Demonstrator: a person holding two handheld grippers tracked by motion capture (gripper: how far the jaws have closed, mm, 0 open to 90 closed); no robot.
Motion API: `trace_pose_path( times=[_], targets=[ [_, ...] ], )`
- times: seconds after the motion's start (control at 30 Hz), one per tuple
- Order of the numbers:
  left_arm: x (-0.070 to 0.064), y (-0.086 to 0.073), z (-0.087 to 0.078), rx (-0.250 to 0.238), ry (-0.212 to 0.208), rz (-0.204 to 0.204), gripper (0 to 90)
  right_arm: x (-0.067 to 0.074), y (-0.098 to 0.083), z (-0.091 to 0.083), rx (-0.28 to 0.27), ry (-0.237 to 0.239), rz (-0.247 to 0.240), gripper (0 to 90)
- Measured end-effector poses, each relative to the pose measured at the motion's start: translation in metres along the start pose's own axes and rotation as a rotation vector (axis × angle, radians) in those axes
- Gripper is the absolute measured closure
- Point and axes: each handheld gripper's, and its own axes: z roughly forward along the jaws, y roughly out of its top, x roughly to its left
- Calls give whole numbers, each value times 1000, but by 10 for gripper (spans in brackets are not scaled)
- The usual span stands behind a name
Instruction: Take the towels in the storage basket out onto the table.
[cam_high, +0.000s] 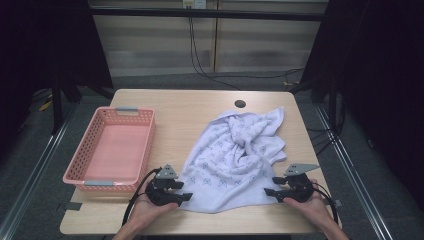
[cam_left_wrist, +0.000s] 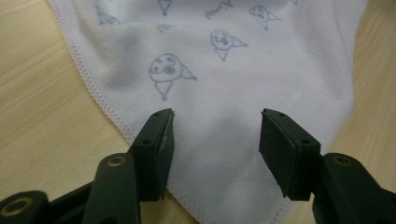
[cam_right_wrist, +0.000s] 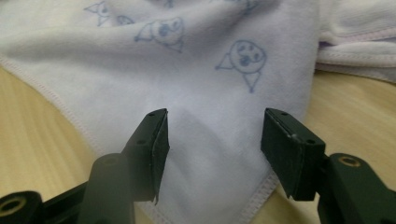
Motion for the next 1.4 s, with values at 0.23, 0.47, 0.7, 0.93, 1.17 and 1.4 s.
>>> trace_pose_path(
  times=[0.23,0.47,0.7,0.93,1.17,1.4],
  targets=[
    [-10,-9,-3,0,-44,64,757,20,-3,-1,26,-48,-99,541],
    [1,-5,-3,3,-100,-11,879,12,1,0,32,95,-1,861],
    [7,18,-33,-199,-177,-71,880,-5,32,-37,-244,255,116,868],
    [20,83,-85,-374,-120,-38,881,-27,97,-90,-432,219,84,869],
    [36,147,-131,-501,-57,-25,883,-45,170,-130,-573,150,59,870],
    [30,199,-189,-653,-8,22,883,-52,229,-186,-712,75,35,871]
  ],
)
